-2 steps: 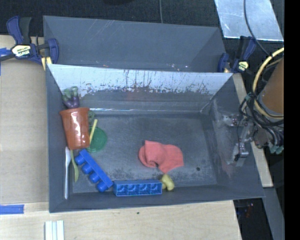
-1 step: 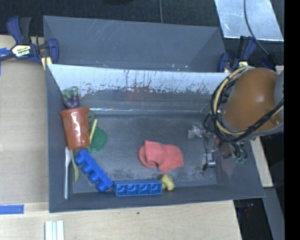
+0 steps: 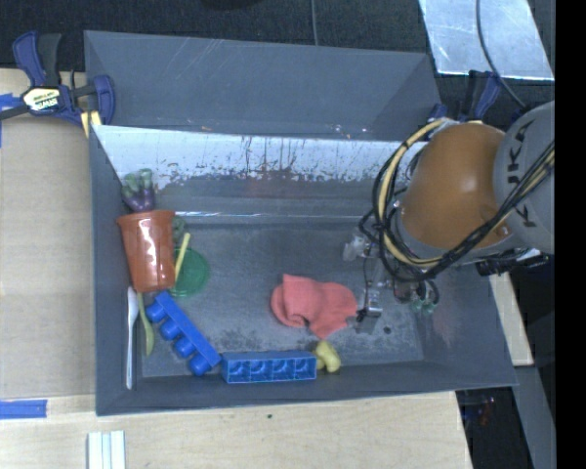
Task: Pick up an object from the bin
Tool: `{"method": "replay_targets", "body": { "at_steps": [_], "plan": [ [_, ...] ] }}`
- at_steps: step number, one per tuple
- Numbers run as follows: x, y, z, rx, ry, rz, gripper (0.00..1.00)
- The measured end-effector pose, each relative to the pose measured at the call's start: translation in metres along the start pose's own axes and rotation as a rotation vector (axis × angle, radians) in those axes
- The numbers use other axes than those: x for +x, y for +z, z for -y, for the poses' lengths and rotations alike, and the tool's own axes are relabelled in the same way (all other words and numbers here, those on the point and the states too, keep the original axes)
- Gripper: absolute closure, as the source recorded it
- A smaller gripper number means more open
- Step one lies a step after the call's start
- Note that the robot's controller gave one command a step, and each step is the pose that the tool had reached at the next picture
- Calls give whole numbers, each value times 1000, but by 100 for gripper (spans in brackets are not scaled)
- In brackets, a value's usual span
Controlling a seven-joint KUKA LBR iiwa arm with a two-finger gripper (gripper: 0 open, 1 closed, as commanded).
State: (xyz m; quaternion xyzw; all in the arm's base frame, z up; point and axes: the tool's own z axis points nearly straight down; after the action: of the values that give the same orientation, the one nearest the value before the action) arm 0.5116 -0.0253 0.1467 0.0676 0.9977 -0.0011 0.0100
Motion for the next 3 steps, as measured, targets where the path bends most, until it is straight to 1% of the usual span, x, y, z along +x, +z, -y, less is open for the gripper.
{"method": "replay_targets", "body": {
  "at_steps": [1,2,3],
  "plan": [
    [11,18,-38,-2,-216,-16,0],
    [10,72,-36,1,170,-5,0],
    [-13,75,-32,-2,11,-1,100]
  ]
}}
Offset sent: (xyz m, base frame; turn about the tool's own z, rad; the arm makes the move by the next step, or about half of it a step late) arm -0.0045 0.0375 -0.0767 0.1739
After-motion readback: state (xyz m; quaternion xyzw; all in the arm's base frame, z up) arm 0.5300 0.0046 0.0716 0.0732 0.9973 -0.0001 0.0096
